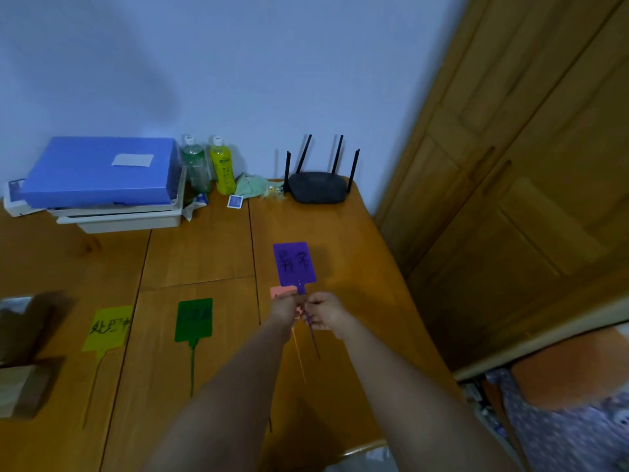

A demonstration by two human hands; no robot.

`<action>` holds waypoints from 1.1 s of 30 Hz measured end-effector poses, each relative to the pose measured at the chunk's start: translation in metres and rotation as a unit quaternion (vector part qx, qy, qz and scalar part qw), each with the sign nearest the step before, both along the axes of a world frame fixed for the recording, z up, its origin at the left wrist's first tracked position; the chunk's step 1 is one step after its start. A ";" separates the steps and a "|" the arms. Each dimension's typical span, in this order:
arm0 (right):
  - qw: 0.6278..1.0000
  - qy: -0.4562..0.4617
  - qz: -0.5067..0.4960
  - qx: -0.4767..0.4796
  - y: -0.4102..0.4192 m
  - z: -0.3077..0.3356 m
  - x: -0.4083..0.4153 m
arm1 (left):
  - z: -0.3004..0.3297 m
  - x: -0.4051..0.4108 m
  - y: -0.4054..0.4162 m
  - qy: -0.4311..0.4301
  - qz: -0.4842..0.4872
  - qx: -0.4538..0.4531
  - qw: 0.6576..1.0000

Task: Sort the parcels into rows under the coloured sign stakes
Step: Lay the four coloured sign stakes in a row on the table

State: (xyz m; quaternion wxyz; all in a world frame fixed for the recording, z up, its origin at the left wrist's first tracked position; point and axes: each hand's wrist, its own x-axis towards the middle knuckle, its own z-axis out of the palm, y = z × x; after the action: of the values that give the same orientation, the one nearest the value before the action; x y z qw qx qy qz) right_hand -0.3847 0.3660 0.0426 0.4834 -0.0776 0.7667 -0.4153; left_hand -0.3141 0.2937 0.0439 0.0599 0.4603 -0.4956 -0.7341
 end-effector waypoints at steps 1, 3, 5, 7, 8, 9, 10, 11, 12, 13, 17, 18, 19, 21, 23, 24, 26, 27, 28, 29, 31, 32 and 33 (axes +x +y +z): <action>1.000 0.021 -0.002 0.003 0.006 -0.001 -0.009 | 0.002 -0.009 0.007 -0.005 -0.011 -0.002 1.000; 0.998 0.052 -0.022 -0.005 0.018 -0.006 -0.029 | 0.005 -0.026 0.018 -0.018 -0.029 -0.003 0.999; 0.997 0.071 -0.040 -0.008 0.032 -0.016 -0.051 | 0.004 -0.040 0.026 -0.032 -0.036 -0.008 0.999; 0.994 0.090 -0.065 0.012 0.048 -0.027 -0.072 | -0.001 -0.045 0.031 -0.047 -0.032 -0.012 0.998; 0.991 0.104 -0.085 0.028 0.056 -0.034 -0.083 | -0.005 -0.045 0.031 -0.057 -0.028 -0.016 0.998; 0.987 0.115 -0.100 0.046 0.065 -0.039 -0.092 | -0.011 -0.042 0.029 -0.068 -0.022 -0.019 0.997; 0.984 0.121 -0.112 0.063 0.074 -0.044 -0.101 | -0.017 -0.037 0.026 -0.083 -0.016 -0.023 0.996; 0.981 0.125 -0.121 0.081 0.083 -0.048 -0.110 | -0.024 -0.031 0.023 -0.101 -0.006 -0.027 0.995; 0.978 0.130 -0.124 0.102 0.092 -0.055 -0.117 | -0.030 -0.024 0.020 -0.122 0.009 -0.033 0.992; 0.975 0.141 -0.118 0.126 0.101 -0.062 -0.124 | -0.036 -0.015 0.017 -0.145 0.026 -0.039 0.988; 0.965 0.173 -0.062 0.189 0.116 -0.088 -0.141 | -0.055 0.015 0.007 -0.214 0.081 -0.059 0.972; 0.964 0.175 -0.047 0.196 0.117 -0.094 -0.144 | -0.059 0.020 0.005 -0.227 0.085 -0.063 0.968; 0.963 0.176 -0.035 0.200 0.116 -0.096 -0.145 | -0.061 0.024 0.004 -0.239 0.088 -0.065 0.965; 0.963 0.172 -0.021 0.206 0.112 -0.100 -0.148 | -0.063 0.027 0.002 -0.252 0.083 -0.073 0.962; 0.964 0.167 -0.025 0.204 0.107 -0.102 -0.150 | -0.063 0.027 0.001 -0.255 0.073 -0.084 0.960; 0.964 0.168 -0.026 0.204 0.105 -0.104 -0.151 | -0.063 0.027 0.001 -0.257 0.070 -0.090 0.960; 0.963 0.171 -0.022 0.205 0.103 -0.106 -0.153 | -0.061 0.026 0.000 -0.258 0.064 -0.098 0.959; 0.964 0.169 -0.024 0.204 0.102 -0.107 -0.155 | -0.060 0.025 0.000 -0.256 0.061 -0.098 0.960; 0.964 0.167 -0.025 0.204 0.102 -0.107 -0.156 | -0.060 0.024 0.000 -0.253 0.058 -0.097 0.961; 0.964 0.167 -0.024 0.205 0.102 -0.101 -0.155 | -0.058 0.023 0.000 -0.251 0.054 -0.098 0.962; 0.962 0.171 -0.013 0.212 0.104 -0.086 -0.149 | -0.055 0.023 0.000 -0.249 0.043 -0.104 0.962; 0.959 0.176 0.002 0.222 0.105 -0.080 -0.146 | -0.053 0.023 -0.001 -0.249 0.039 -0.108 0.962; 0.955 0.181 0.014 0.235 0.106 -0.076 -0.143 | -0.051 0.023 -0.001 -0.249 0.036 -0.112 0.961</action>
State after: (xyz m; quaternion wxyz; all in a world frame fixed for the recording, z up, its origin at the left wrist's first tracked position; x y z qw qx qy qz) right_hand -0.5277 0.4721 -0.0336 0.3470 -0.0464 0.9161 -0.1955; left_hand -0.2910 0.2925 -0.0071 0.0118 0.6367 -0.5567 -0.5335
